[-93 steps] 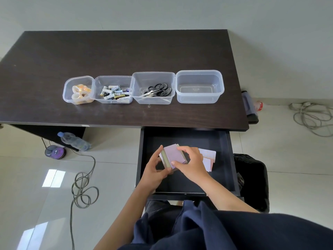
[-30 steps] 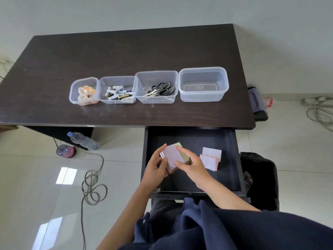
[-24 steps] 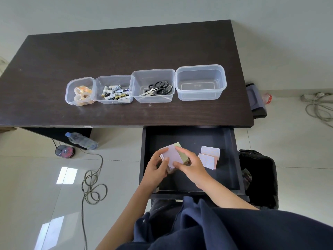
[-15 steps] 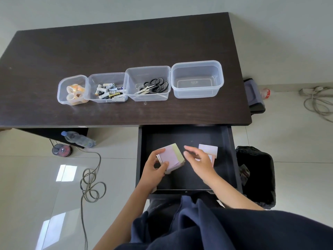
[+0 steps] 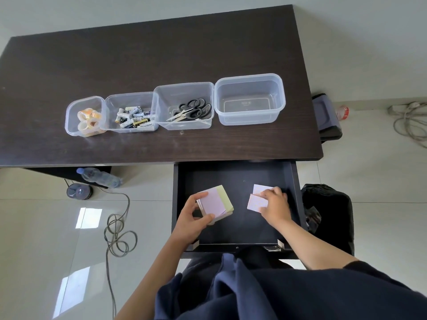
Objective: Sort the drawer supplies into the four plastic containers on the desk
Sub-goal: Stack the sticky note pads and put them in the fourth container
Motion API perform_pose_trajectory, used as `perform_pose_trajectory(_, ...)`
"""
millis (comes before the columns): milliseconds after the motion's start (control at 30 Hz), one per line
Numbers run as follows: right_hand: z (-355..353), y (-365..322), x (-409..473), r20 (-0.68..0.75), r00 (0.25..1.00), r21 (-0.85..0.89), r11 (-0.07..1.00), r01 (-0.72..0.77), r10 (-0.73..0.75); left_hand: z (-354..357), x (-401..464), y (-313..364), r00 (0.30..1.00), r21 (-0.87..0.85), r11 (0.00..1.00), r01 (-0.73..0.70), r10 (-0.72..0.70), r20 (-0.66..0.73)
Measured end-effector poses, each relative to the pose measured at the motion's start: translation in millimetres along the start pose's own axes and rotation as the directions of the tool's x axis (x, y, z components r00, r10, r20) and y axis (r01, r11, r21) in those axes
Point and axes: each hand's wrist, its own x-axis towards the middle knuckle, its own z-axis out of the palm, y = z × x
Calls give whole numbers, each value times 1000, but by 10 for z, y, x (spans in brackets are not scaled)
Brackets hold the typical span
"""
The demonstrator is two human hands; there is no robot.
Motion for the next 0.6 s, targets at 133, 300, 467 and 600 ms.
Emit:
perform_pose_trajectory(133,-86,3,-32,4,1000,5,1000,-11,11,5,44,-23,1000,27,1000,1,-1,10)
perform_pose_trajectory(300,-270,-213,-283,8,992,495,862,-112,125,26,74,-29,999,31,1000,-6,5,34)
perform_pose_trajectory(467,-479,-642,-536,20,997,674,735,-65,69,73,50,-33,998,38,999,-19,16,64)
perform_pose_trajectory(600,-488,-930,-637,-40,999,664,746,40,-18,102,12,-30,993,74,993,-86,80,83)
